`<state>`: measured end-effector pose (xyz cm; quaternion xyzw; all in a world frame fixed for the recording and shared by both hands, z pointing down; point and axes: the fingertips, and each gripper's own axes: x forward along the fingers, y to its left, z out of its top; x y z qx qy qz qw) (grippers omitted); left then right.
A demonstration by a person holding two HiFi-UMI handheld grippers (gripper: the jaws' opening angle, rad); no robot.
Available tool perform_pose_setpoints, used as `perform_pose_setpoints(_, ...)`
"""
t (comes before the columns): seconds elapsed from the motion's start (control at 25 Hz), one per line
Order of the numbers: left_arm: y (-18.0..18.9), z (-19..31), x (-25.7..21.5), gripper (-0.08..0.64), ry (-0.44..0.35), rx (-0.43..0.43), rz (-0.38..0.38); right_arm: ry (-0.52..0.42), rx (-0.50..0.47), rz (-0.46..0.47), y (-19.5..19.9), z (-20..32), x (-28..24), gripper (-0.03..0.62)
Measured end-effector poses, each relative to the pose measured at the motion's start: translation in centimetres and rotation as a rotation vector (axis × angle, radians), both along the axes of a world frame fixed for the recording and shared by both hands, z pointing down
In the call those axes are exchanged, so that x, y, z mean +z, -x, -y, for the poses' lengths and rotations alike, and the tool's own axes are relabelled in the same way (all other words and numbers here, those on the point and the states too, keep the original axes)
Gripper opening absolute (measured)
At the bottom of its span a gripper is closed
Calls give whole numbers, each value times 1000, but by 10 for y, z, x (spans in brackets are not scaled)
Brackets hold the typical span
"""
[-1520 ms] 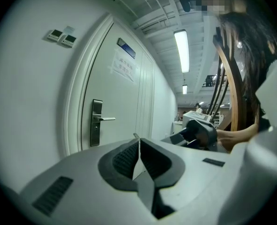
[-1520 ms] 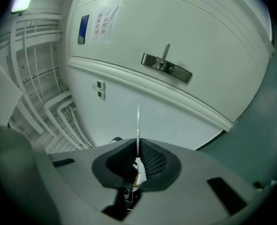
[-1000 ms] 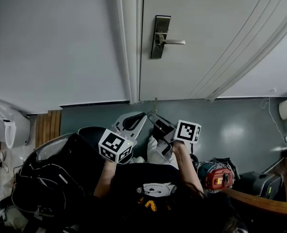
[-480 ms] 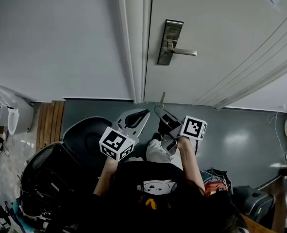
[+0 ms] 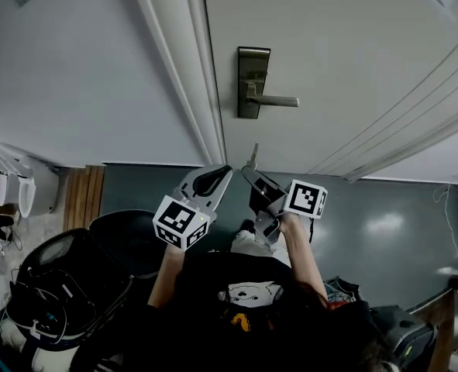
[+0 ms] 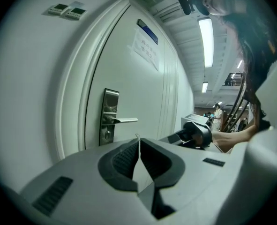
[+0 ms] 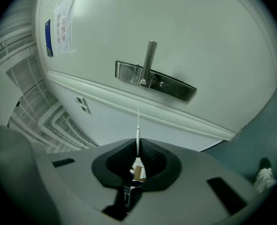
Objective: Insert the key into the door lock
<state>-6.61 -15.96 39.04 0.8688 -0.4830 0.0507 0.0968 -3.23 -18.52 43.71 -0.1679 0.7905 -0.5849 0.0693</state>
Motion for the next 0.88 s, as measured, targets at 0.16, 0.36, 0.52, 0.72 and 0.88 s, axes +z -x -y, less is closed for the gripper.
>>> perform_pose_setpoints(0.16,-7,24,0,15,3,-10,11,-3,-31,13,-1,19,2,21)
perform_pose_setpoints(0.36,-18,43,-3,15,-5,-23,24,-6,-68,24,-2,37,5,21)
perform_pose_setpoints(0.52,-18,53,0,15,1,-39,37,1,-90,28,3,52,11,21)
perform_pose_setpoints(0.72,-10,60,-1,15,0,-64,49,18,-109,46,12,65,16,21)
perform_pose_setpoints(0.88,-7,62,-2,15,-2,-67,51,57,-114,77,21,70,20,21)
